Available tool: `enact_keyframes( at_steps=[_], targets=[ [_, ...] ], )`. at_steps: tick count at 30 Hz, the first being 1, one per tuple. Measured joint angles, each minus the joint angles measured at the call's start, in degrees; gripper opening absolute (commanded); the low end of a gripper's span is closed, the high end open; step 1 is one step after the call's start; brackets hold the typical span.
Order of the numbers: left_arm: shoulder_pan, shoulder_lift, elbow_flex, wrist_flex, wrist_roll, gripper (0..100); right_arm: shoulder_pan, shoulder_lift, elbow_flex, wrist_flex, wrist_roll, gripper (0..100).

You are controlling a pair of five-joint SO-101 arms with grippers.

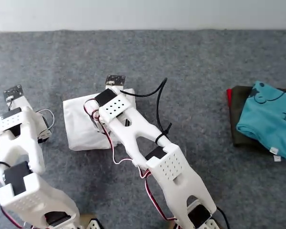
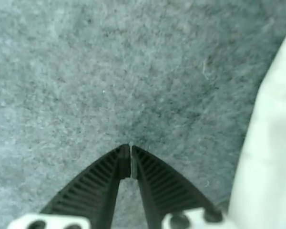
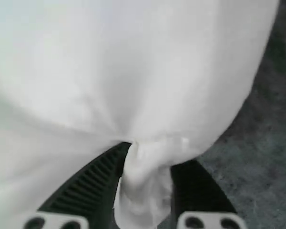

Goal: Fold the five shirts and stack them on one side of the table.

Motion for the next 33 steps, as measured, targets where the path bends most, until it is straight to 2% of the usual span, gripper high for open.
enact_keyframes(
  at_steps=[4,11,18,24,28,33],
  targets=[
    [0.0,0.0,0.0,0.0,0.0,1,0.3,0.0,-0.2,1.8,2.3,0.6],
    [0.0,0.0,0.0,0.0,0.0,1,2.4,-0.7,-0.5,2.6,8.7,0.9],
    [0.0,0.0,0.0,0.0,0.0,1,9.6,-8.1,-0.5,3.7,23.1,0.9],
    [0.0,0.0,0.0,0.0,0.0,1,17.9,-15.0,-0.5,10.5,34.8,0.9],
    [0.0,0.0,0.0,0.0,0.0,1,22.4,-20.5,-0.4,10.5,45.6,0.9],
    [0.0,0.0,0.0,0.0,0.0,1,29.2,-26.7,-0.4,10.5,53.6,0.9]
  ],
)
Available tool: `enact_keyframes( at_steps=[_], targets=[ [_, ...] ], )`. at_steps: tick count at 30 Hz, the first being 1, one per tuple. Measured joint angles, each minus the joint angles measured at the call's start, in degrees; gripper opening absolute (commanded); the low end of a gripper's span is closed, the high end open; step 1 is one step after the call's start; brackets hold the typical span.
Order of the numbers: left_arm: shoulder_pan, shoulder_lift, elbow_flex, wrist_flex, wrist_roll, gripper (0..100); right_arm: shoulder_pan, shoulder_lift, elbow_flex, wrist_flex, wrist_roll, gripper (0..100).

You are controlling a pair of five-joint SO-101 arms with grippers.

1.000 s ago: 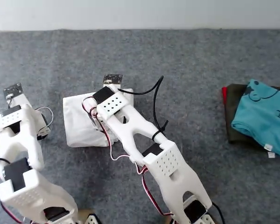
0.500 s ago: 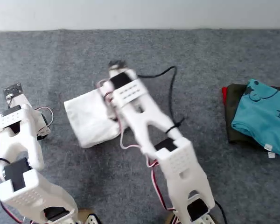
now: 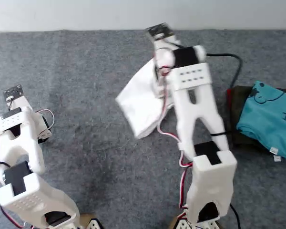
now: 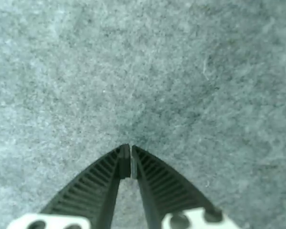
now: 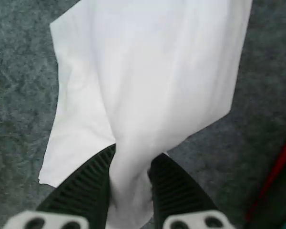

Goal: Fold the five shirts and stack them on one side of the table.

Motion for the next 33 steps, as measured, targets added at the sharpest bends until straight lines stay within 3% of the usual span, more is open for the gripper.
enact_keyframes(
  at_steps=[13,19,25,33],
  targets=[
    [0.0,0.0,0.0,0.0,0.0,1,26.2,-8.8,0.0,0.0,12.0,0.9],
    [0.0,0.0,0.0,0.0,0.0,1,40.2,-8.8,0.0,0.0,20.9,0.9],
    [0.0,0.0,0.0,0.0,0.0,1,48.4,-8.8,0.0,0.1,26.0,0.9],
    [0.0,0.0,0.0,0.0,0.0,1,56.6,-8.8,0.0,-0.4,26.7,1.1]
  ],
)
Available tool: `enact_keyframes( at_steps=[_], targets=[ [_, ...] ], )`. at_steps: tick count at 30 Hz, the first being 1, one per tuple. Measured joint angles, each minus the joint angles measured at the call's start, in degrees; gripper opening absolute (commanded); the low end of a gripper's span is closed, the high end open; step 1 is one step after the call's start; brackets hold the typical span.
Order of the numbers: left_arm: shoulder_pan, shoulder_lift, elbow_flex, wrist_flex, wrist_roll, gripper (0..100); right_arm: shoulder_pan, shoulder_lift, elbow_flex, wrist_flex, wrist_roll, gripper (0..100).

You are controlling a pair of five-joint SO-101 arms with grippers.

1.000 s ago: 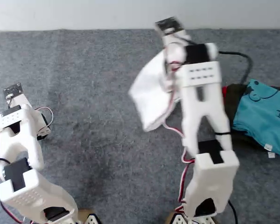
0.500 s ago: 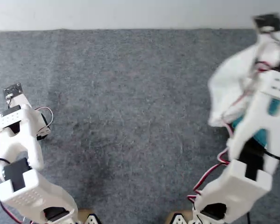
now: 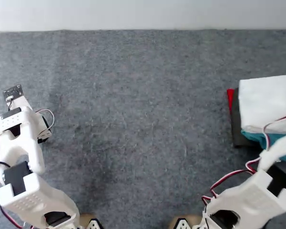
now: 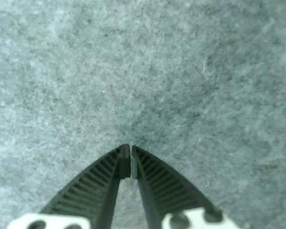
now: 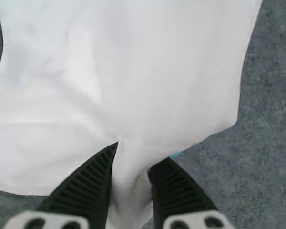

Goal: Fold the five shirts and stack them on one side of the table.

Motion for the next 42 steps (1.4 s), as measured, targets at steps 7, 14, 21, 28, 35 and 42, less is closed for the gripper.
enact_keyframes(
  at_steps=[7,14,21,28,35,42],
  targets=[
    [0.0,0.0,0.0,0.0,0.0,1,1.1,0.0,0.0,0.0,0.0,14.4],
    [0.0,0.0,0.0,0.0,0.0,1,1.4,0.0,0.0,0.0,0.1,40.2],
    [0.0,0.0,0.0,-0.1,0.0,1,1.4,0.0,0.0,0.0,0.1,17.7],
    [0.0,0.0,0.0,-0.1,0.0,1,-2.0,0.0,0.0,0.0,-3.8,4.9],
    [0.0,-0.1,0.6,0.7,0.0,1,-7.8,-2.1,0.0,0.5,-6.9,0.8],
    [3.1,-12.0,8.4,1.3,-0.8,1,-18.1,-15.1,3.8,0.5,-12.0,0.9]
  ],
)
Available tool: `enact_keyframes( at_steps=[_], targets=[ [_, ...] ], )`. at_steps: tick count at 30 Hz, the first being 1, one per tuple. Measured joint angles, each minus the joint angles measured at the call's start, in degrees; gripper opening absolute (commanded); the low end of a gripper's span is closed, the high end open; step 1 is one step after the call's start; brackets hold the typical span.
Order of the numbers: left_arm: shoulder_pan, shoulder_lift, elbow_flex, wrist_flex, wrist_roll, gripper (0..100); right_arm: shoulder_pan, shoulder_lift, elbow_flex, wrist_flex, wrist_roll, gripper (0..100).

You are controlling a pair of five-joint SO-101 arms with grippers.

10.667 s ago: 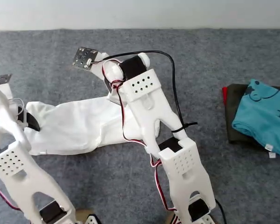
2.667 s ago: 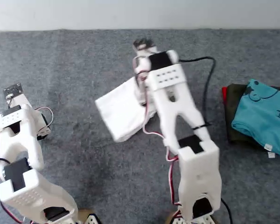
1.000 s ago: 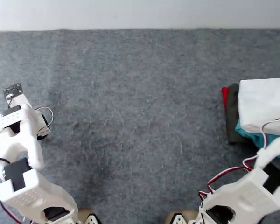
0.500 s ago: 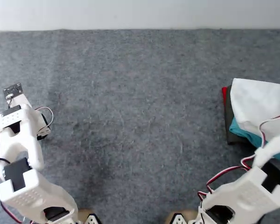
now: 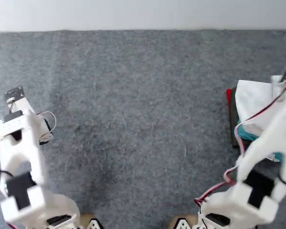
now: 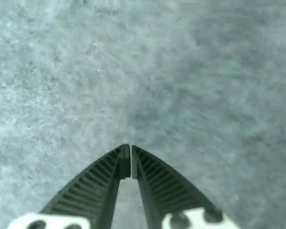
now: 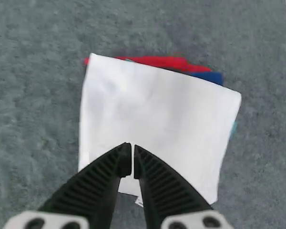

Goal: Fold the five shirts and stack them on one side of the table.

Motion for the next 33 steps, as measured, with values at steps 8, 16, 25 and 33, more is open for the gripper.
enact_keyframes(
  at_steps=[8,16,25,33],
  targets=[
    [11.7,-22.0,14.2,-5.0,-3.3,1,-20.8,-12.7,23.0,0.0,-21.9,0.9],
    [12.6,-29.0,20.2,-6.2,-4.0,1,-43.9,-20.3,44.0,-4.9,-33.2,0.9],
    [12.6,-35.3,26.2,-6.2,-4.0,1,-45.4,-29.0,69.4,-24.5,-33.1,0.9],
    [12.6,-45.6,31.8,-6.2,-4.0,1,-43.5,-38.3,91.9,-42.5,-27.7,0.9]
  ],
)
